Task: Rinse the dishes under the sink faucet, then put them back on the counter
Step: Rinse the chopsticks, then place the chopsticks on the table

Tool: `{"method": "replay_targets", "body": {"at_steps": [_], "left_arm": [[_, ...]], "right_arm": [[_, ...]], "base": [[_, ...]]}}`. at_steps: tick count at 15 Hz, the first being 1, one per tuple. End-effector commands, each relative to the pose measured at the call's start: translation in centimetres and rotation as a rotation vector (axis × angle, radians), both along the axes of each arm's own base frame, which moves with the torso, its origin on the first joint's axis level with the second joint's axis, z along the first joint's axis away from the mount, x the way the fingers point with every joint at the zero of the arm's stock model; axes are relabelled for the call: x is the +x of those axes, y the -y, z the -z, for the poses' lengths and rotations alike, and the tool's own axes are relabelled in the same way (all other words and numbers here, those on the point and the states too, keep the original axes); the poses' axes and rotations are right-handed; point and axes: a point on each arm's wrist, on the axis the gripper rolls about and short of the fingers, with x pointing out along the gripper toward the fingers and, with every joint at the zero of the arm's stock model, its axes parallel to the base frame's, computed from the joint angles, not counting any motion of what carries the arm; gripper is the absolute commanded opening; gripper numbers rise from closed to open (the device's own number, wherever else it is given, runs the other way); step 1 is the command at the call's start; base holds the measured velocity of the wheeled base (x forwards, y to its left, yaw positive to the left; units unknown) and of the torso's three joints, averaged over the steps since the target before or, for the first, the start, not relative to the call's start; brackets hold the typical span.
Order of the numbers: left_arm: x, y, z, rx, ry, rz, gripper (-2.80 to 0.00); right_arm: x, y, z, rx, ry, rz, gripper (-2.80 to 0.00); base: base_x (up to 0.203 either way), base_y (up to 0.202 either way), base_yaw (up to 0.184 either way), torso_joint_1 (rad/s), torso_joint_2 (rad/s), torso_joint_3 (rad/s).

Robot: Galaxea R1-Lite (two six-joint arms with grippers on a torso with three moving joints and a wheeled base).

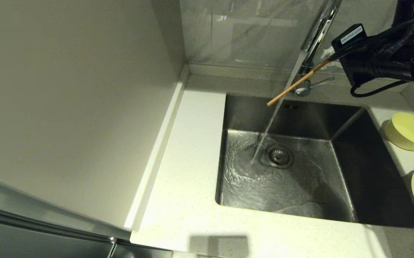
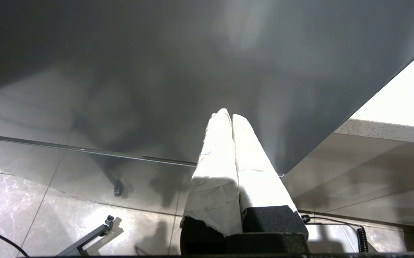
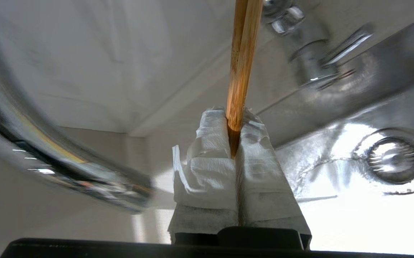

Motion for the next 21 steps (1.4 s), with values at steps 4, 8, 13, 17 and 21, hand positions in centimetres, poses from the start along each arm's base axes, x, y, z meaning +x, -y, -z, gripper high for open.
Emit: {"method": "replay_targets", "body": {"at_steps": [4, 8, 13, 17, 21], "left_arm": [[0.0, 0.0, 0.0, -0.001, 0.002, 0.0, -2.8], [0.0, 0.0, 0.0, -0.001, 0.002, 0.0, -2.8], [0.0, 0.0, 0.0, -0.001, 0.002, 0.0, -2.8], [0.0, 0.0, 0.0, -0.001, 0.002, 0.0, -2.8], [0.0, 0.0, 0.0, -0.001, 0.002, 0.0, -2.8]], "right_arm": [[-0.9, 3.2, -0.2, -0.051, -0.006, 0.064, -2.8], [-3.6, 7.3, 1.3, -0.368, -0.117, 0.093, -2.8], [-5.6, 10.5, -1.5, -0.798, -0.052, 0.229, -2.8], [-5.8, 10.4, 5.0, -0.85, -0.189, 0.21, -2.8], [-8.1, 10.6, 5.3, -1.084, -0.298, 0.214, -2.8]], "base": [[0.0, 0.0, 0.0, 0.0, 0.0, 0.0], [0.0, 0.0, 0.0, 0.0, 0.0, 0.0], [0.0, 0.0, 0.0, 0.0, 0.0, 0.0], [0.0, 0.0, 0.0, 0.0, 0.0, 0.0], [0.0, 0.0, 0.0, 0.0, 0.0, 0.0]]}}
